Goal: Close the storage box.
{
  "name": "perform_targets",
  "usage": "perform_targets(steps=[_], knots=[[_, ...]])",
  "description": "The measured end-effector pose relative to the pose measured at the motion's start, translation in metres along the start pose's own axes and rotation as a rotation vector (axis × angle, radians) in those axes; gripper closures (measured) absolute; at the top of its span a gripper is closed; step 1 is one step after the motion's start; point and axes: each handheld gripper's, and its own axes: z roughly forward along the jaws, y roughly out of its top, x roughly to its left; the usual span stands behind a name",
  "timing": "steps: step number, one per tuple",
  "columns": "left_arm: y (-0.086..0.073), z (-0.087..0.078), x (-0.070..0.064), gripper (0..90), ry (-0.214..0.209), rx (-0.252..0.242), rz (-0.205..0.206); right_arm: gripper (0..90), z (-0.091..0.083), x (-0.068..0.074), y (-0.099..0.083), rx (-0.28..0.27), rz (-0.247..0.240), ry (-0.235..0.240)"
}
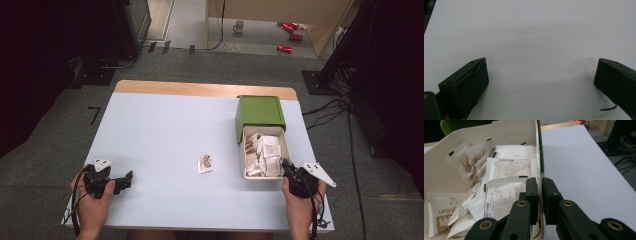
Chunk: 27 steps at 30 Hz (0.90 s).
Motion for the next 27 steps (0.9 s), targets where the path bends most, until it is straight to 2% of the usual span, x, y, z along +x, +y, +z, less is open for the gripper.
perform_targets(steps=[5,9,16,20,27], knots=[[0.0,0.0,0.0,0.0,0.0,0.0,0.0,89.3,0.0,0.006,-0.003,-0.029,-0.024,-0.051],[0.0,0.0,0.0,0.0,0.0,0.0,0.0,89.8,0.0,0.008,-0.003,-0.041,-0.023,-0.058],[0.0,0.0,0.0,0.0,0.0,0.0,0.0,90.0,-0.001,0.015,0.0,-0.097,-0.004,-0.068],[0.0,0.0,0.0,0.0,0.0,0.0,0.0,90.0,-0.001,0.018,0.003,-0.127,-0.018,-0.074],[0.0,0.0,0.0,0.0,0.0,0.001,0.001,90.0,0.0,0.017,0.004,-0.157,-0.009,-0.069]])
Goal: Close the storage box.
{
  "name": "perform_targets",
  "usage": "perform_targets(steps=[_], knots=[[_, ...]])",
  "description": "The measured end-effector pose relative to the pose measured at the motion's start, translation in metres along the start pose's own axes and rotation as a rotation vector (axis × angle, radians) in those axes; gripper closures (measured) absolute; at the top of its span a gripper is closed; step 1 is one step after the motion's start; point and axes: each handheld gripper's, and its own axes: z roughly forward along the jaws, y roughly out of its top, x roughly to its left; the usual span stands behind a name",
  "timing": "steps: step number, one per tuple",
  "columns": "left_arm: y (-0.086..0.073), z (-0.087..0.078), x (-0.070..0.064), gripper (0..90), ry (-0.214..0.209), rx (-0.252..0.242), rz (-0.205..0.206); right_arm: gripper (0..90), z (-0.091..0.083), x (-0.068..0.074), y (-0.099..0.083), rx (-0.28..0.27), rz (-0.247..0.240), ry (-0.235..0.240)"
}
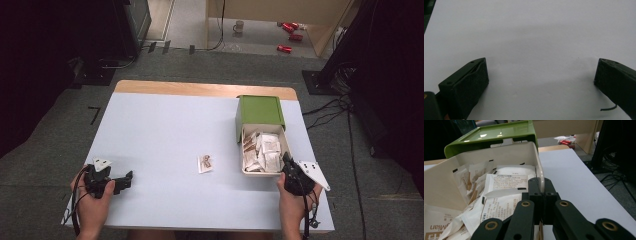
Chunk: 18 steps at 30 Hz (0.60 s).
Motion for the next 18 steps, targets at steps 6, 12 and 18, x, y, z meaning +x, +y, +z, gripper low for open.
perform_targets(steps=[6,12,18], knots=[[0.0,0.0,0.0,0.0,0.001,0.001,0.0,90.0,0.001,0.0,-0.003,-0.003,0.001,0.003],[0.0,0.0,0.0,0.0,0.002,0.0,0.0,90.0,-0.001,-0.002,-0.007,0.033,-0.015,0.006],[0.0,0.0,0.0,0.0,0.002,-0.001,-0.001,88.9,-0.002,-0.01,-0.017,0.039,0.009,0.031]])
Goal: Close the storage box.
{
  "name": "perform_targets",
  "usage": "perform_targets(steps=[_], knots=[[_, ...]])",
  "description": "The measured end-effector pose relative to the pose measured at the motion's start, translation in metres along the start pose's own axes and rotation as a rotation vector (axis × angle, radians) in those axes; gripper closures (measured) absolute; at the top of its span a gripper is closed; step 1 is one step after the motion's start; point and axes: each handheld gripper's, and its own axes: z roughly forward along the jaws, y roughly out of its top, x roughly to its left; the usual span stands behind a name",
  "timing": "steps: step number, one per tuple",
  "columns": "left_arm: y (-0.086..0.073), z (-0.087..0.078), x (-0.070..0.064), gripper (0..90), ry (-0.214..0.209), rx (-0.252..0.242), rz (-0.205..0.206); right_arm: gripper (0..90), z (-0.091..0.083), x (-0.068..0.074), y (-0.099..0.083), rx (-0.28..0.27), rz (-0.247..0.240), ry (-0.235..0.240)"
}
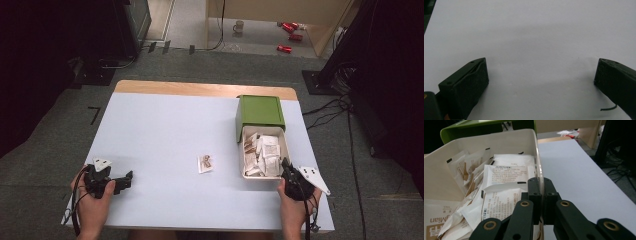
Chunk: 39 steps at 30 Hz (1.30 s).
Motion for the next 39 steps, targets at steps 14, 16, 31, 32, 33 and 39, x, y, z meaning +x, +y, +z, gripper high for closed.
perform_targets(steps=[14,16,31,32,33,39], knots=[[0.0,0.0,0.0,0.0,0.002,0.0,0.002,81.6,0.025,-0.003,-0.002,0.158,0.094,0.002],[0.0,0.0,0.0,0.0,0.002,0.0,0.002,82.9,0.026,-0.005,-0.002,0.16,0.101,0.006],[0.0,0.0,0.0,0.0,0.002,-0.001,0.002,90.0,0.026,0.011,-0.012,0.058,-0.002,-0.08],[0.0,0.0,0.0,0.0,0.002,-0.001,0.001,90.0,0.027,0.012,-0.012,0.055,0.0,-0.081],[0.0,0.0,0.0,0.0,0.003,-0.002,0.002,90.0,0.027,0.013,-0.013,0.046,-0.008,-0.082],[0.0,0.0,0.0,0.0,0.003,-0.002,0.002,90.0,0.025,0.015,-0.012,0.017,-0.017,-0.076]])
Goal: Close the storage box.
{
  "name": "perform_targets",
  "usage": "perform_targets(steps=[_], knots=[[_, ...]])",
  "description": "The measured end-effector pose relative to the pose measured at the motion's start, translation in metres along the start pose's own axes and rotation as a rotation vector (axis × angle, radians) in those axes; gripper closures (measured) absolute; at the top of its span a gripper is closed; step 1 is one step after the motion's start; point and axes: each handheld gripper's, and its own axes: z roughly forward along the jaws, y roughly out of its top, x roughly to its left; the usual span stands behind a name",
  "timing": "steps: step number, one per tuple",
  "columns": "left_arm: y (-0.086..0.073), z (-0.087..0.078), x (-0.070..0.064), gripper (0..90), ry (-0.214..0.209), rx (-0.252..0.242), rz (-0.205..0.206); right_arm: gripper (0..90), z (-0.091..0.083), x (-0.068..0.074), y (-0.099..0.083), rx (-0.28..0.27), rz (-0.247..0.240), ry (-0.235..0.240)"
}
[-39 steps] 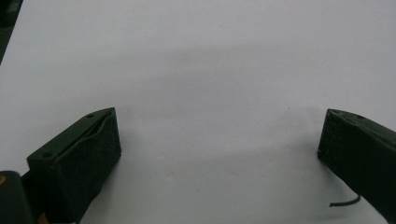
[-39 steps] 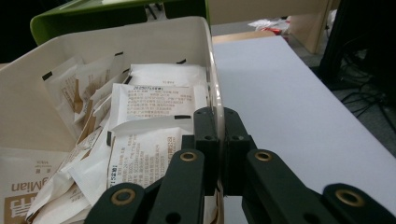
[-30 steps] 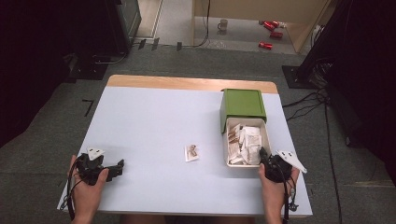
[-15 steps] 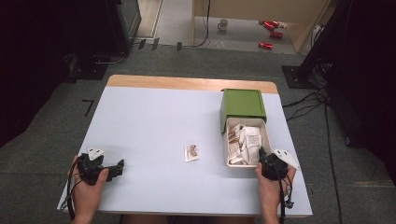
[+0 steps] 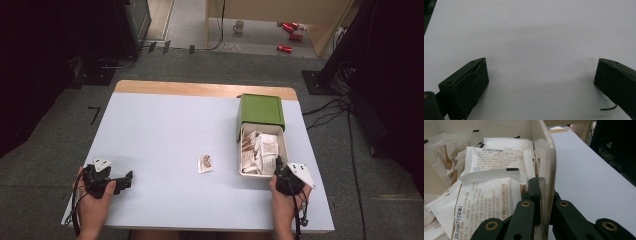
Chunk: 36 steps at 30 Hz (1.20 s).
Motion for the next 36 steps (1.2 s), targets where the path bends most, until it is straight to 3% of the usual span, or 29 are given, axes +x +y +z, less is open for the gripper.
perform_targets(steps=[4,18,27,36], knots=[[0.0,0.0,0.0,0.0,0.0,0.0,0.0,90.0,-0.004,0.001,0.006,-0.023,0.02,0.011],[0.0,0.0,0.0,0.0,-0.001,0.001,0.0,90.0,0.011,0.006,0.013,-0.002,0.024,-0.011],[0.0,0.0,0.0,0.0,-0.001,0.001,0.0,90.0,0.024,0.005,0.017,0.009,0.005,-0.023],[0.0,0.0,0.0,0.0,-0.001,0.001,0.0,89.6,0.04,0.001,0.015,0.008,-0.008,0.003]])
